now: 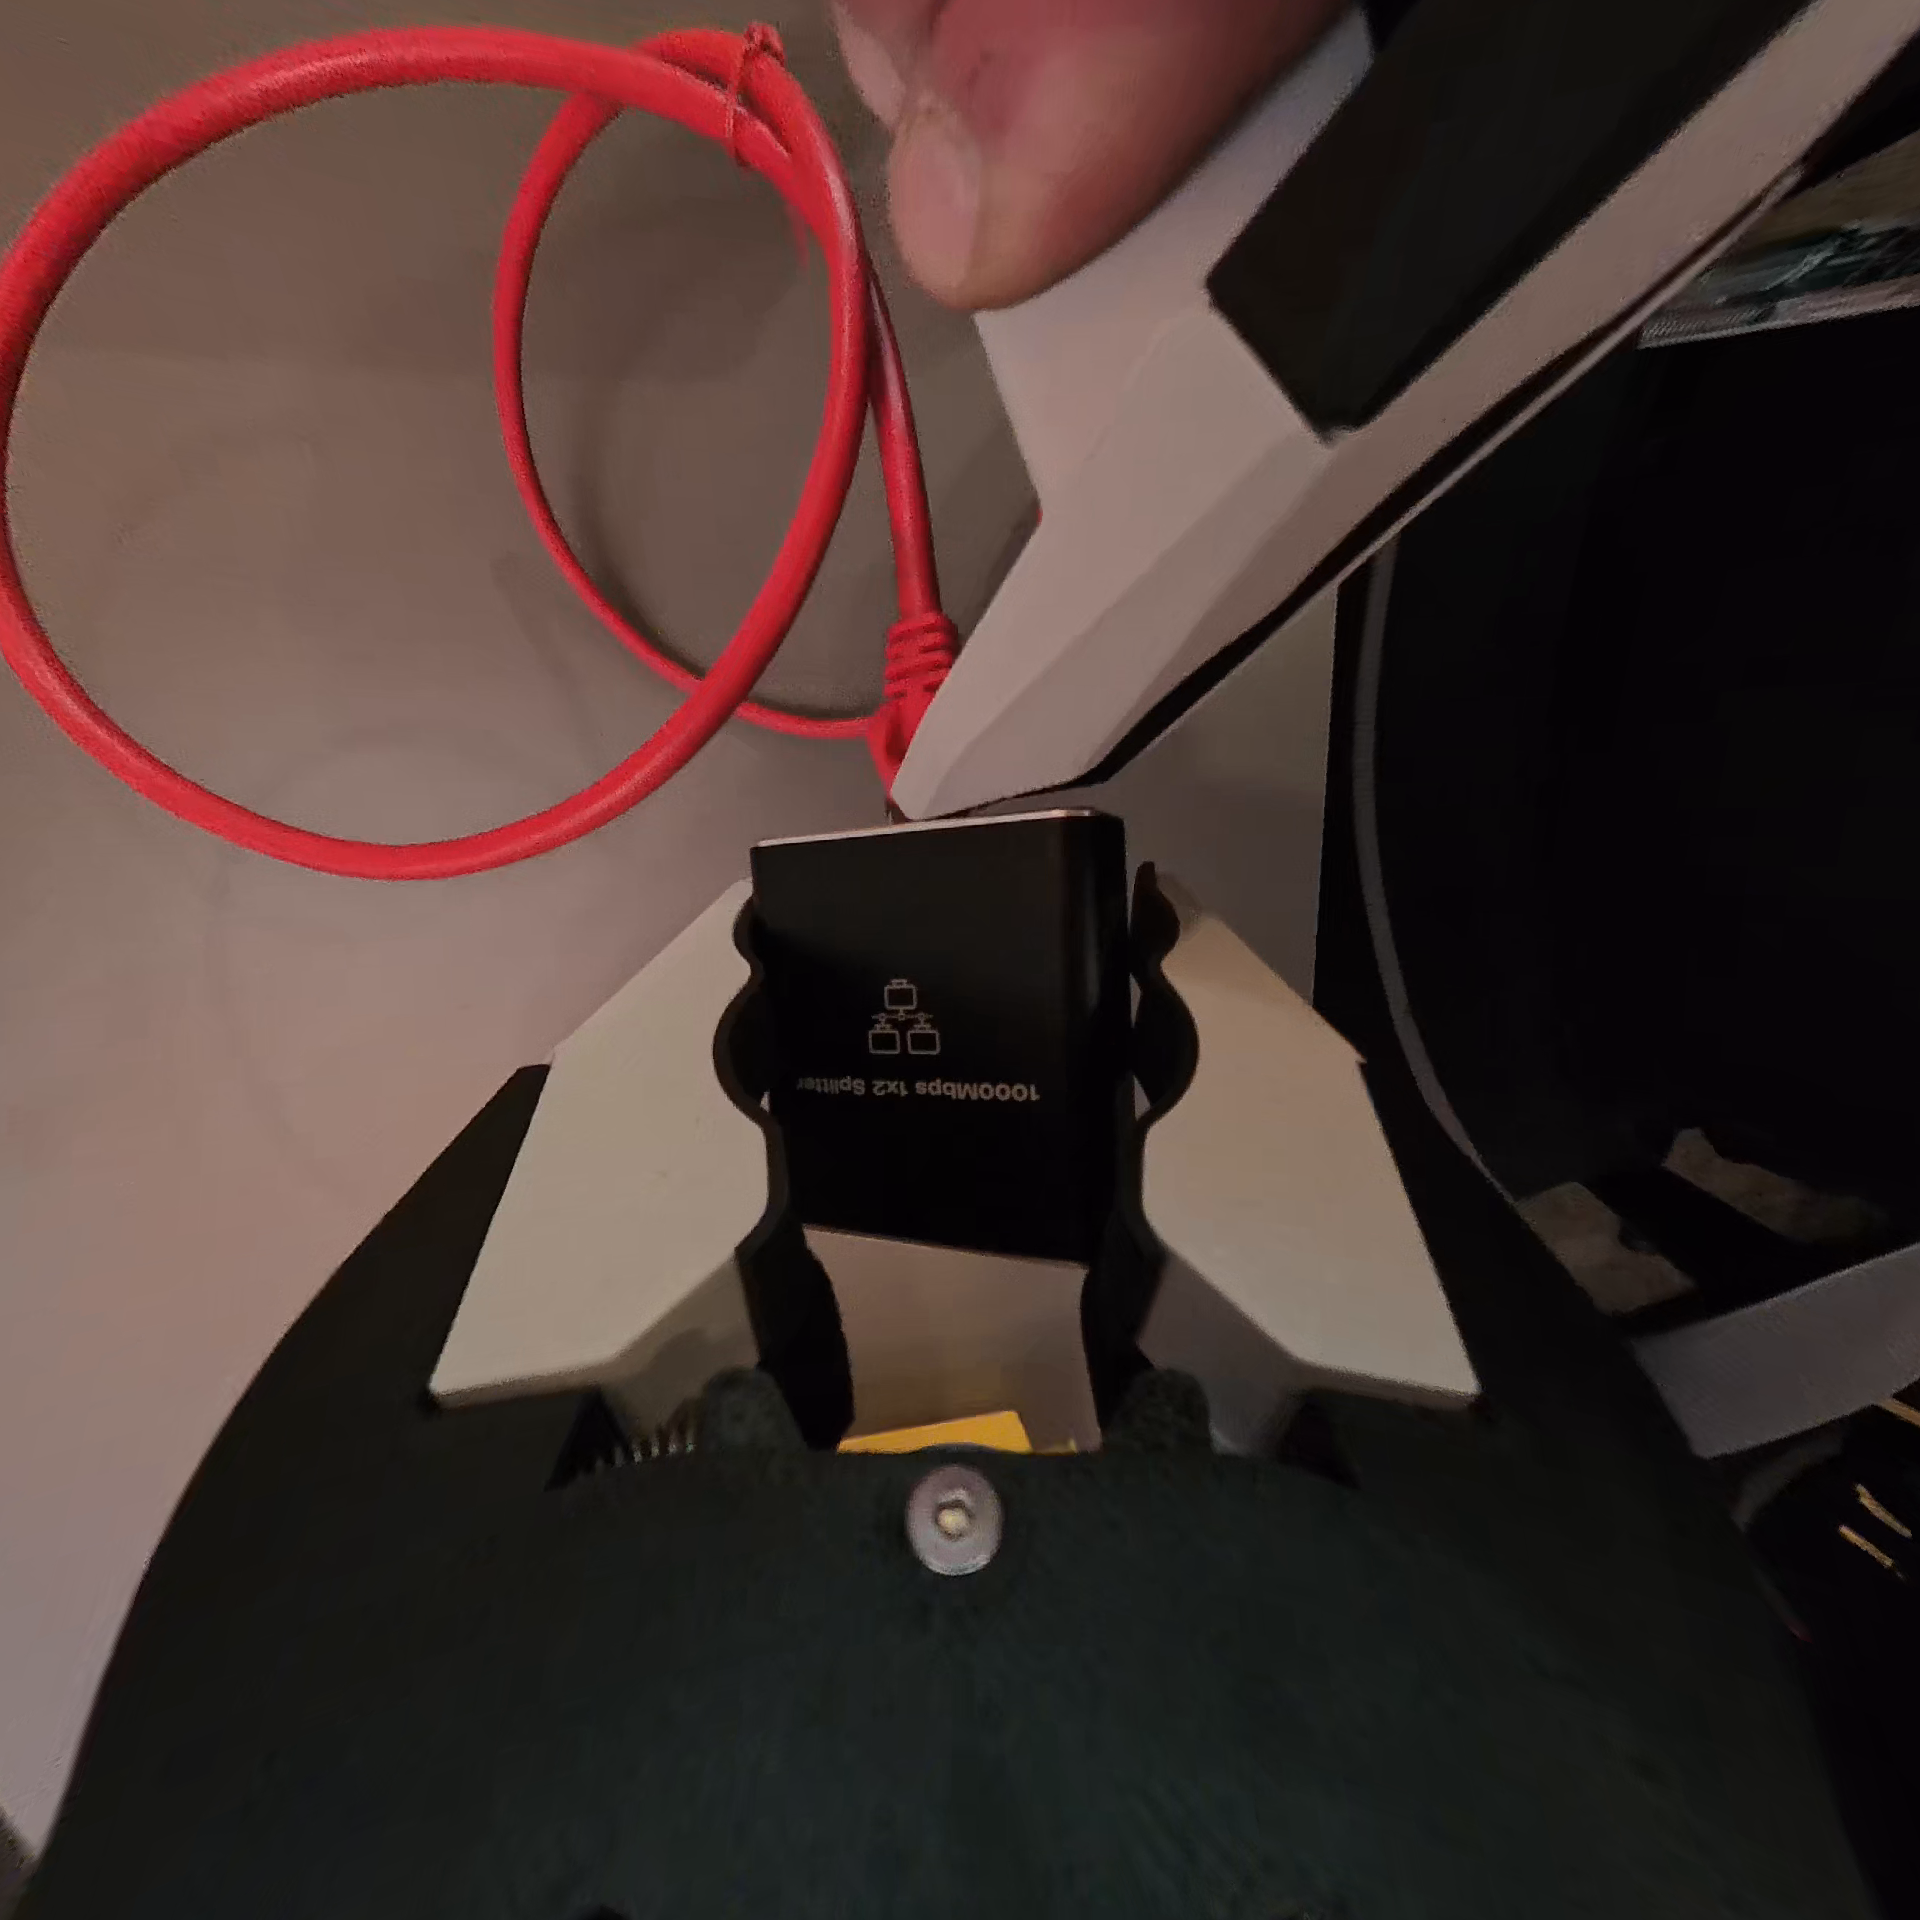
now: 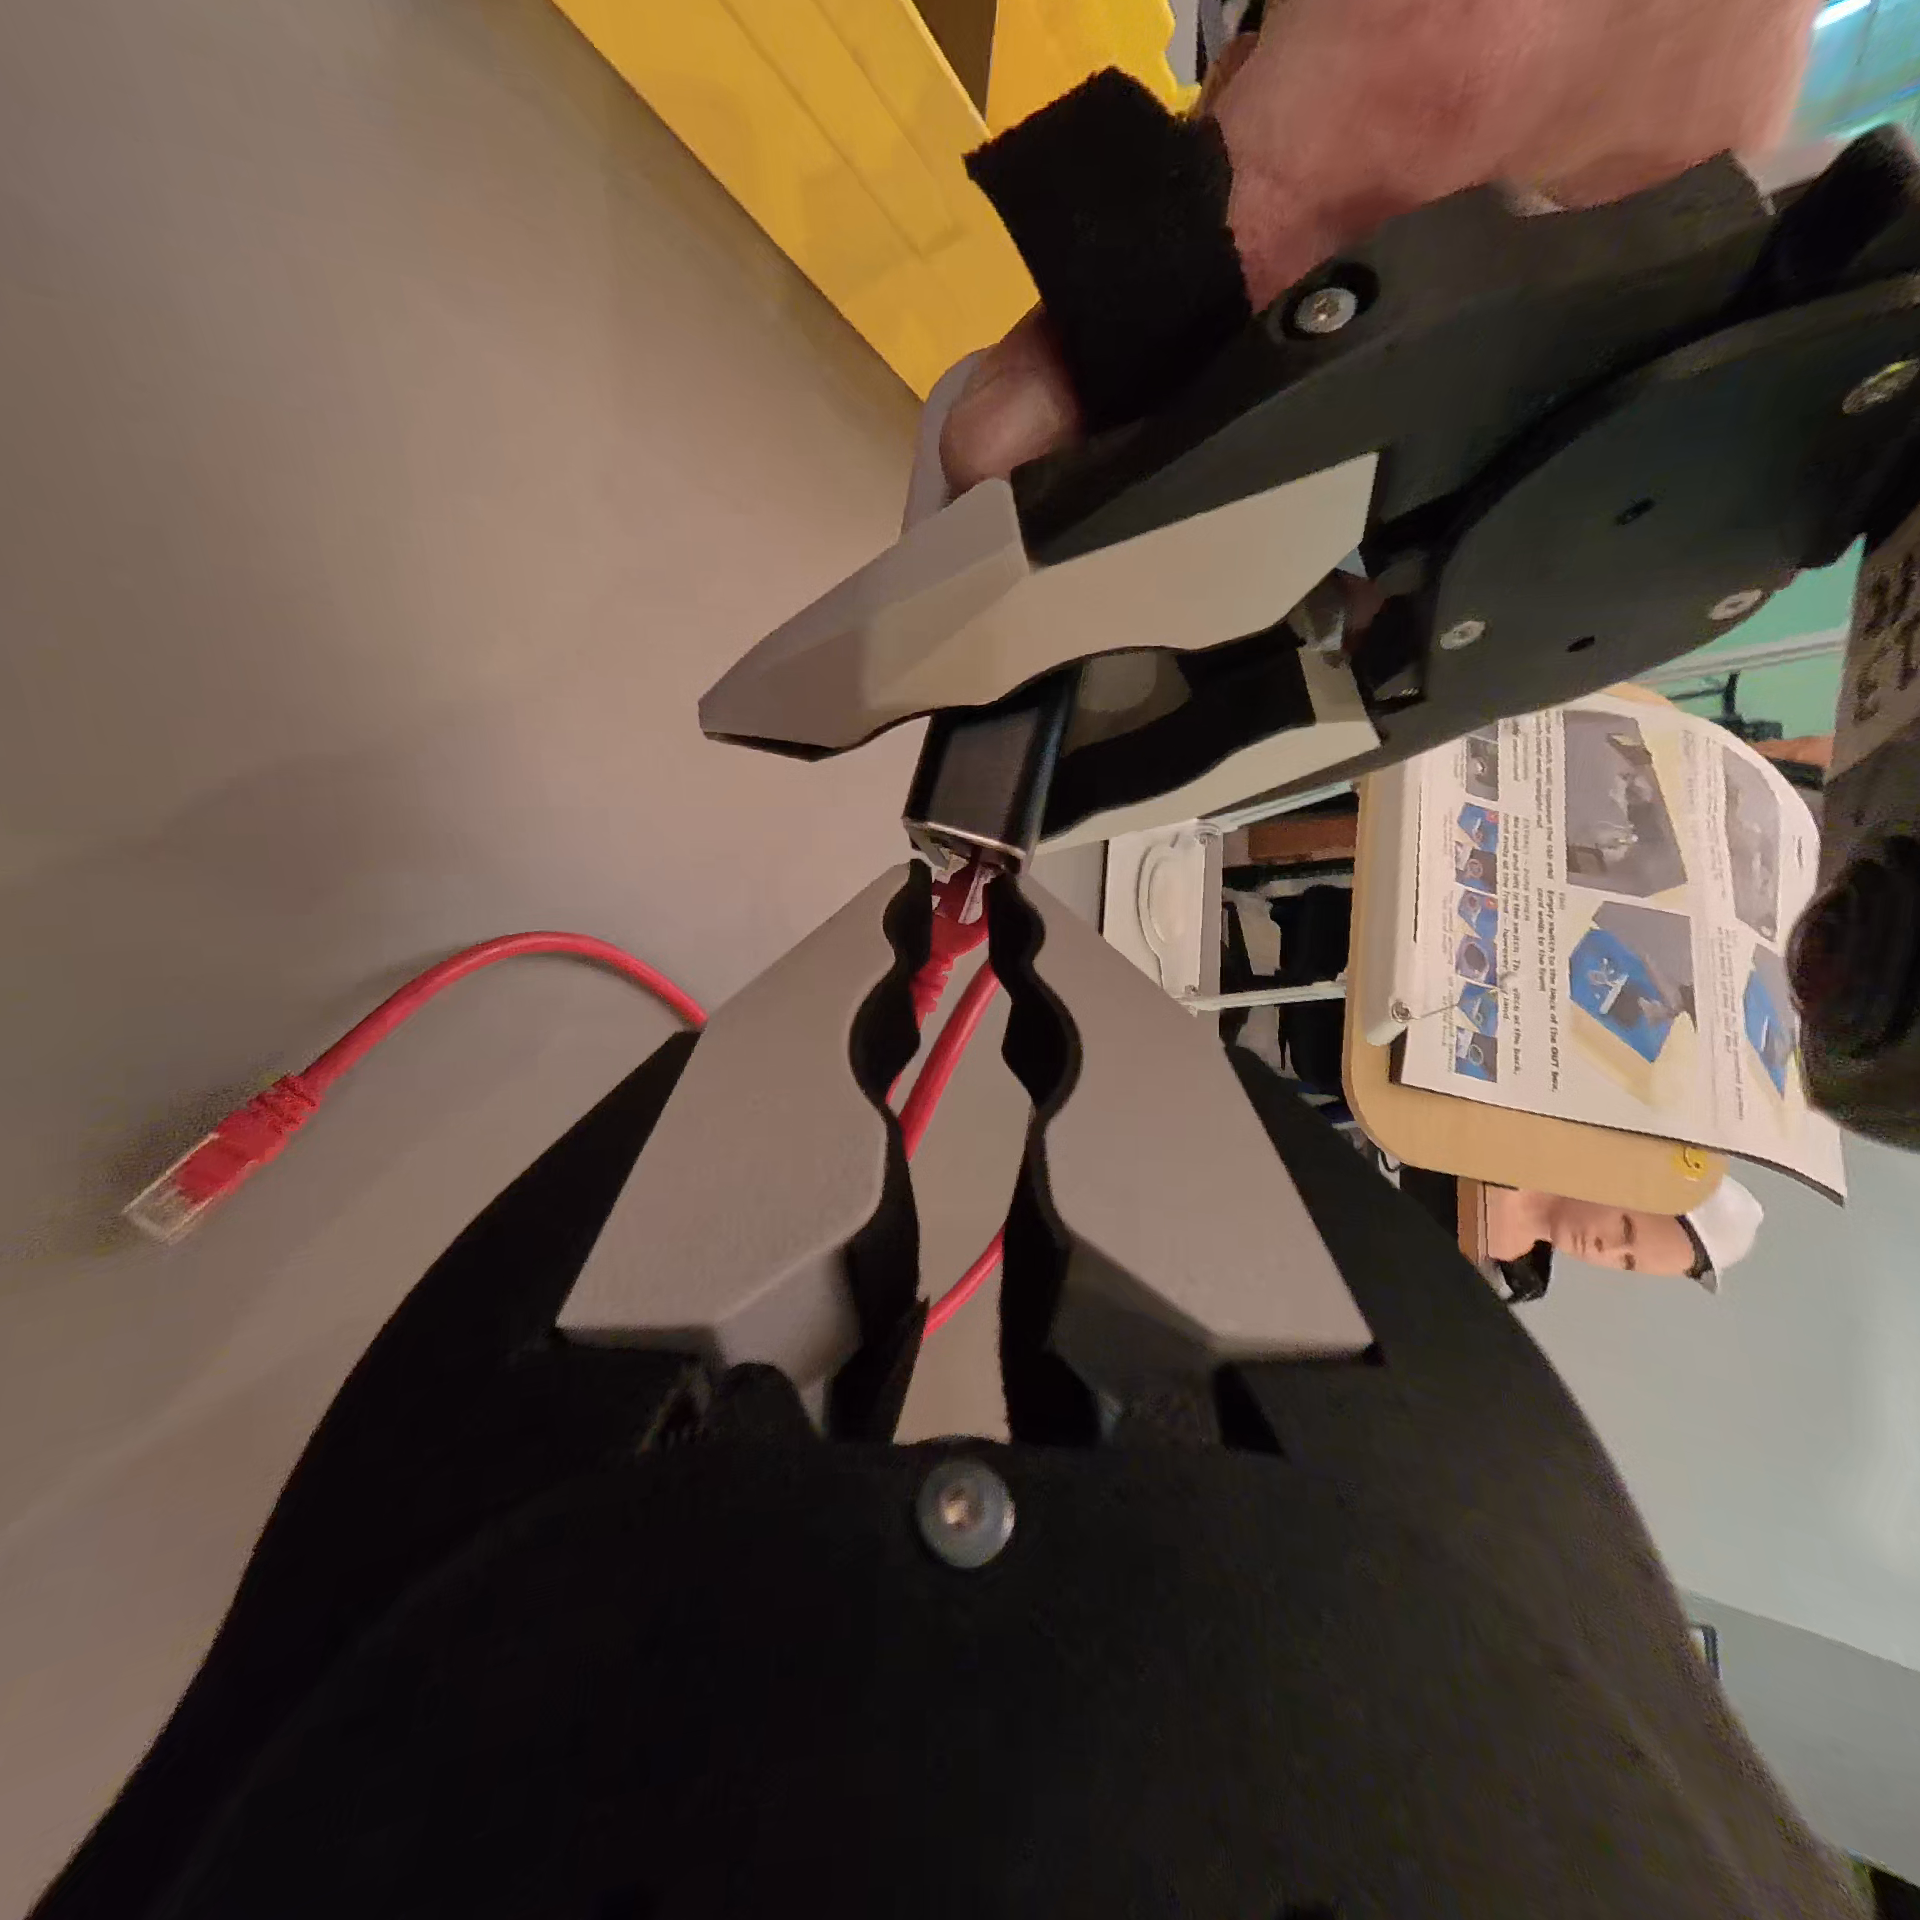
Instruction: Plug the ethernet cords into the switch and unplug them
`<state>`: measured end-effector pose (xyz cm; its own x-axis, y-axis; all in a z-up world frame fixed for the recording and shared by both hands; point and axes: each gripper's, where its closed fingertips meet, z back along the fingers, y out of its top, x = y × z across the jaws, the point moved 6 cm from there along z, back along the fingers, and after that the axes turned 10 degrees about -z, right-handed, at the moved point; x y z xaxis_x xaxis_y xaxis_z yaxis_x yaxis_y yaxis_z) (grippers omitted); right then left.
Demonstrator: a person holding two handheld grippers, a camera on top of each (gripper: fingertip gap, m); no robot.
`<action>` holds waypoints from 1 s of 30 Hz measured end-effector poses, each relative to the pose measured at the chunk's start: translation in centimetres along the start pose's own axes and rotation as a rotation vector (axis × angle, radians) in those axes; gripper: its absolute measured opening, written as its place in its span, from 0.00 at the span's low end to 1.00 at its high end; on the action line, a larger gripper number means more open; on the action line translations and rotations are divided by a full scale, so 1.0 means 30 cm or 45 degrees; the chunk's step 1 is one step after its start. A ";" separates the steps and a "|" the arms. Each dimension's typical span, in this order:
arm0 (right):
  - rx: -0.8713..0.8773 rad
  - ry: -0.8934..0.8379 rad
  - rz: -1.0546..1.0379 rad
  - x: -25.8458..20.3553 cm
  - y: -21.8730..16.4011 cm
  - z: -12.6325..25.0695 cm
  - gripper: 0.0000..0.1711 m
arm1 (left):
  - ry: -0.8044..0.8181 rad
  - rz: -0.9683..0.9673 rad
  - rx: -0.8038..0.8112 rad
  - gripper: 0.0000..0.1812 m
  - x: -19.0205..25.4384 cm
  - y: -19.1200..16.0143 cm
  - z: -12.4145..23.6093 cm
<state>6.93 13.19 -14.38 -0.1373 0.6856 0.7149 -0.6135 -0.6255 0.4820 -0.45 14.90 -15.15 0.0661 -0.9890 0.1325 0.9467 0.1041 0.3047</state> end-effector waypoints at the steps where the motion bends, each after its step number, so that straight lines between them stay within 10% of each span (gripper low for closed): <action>1: -0.007 -0.009 0.003 -0.002 -0.002 -0.001 0.05 | -0.004 0.003 0.030 0.36 -0.004 -0.002 -0.001; 8: -0.013 0.015 -0.179 0.025 -0.099 0.080 0.03 | 0.062 0.141 0.052 0.37 -0.050 -0.164 0.001; 22: -0.060 -0.719 -0.410 0.644 -0.197 0.649 0.03 | 0.085 0.249 0.415 0.36 0.031 -0.250 -0.029; 30: -0.497 -1.012 -0.520 0.542 -0.529 0.730 0.02 | 0.049 0.247 0.447 0.36 0.059 -0.253 -0.091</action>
<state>31.47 26.11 0.67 0.6201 0.2816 0.7322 -0.7315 -0.1298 0.6694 -6.65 12.08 -19.82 0.2513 -0.9499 0.1856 0.7506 0.3124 0.5823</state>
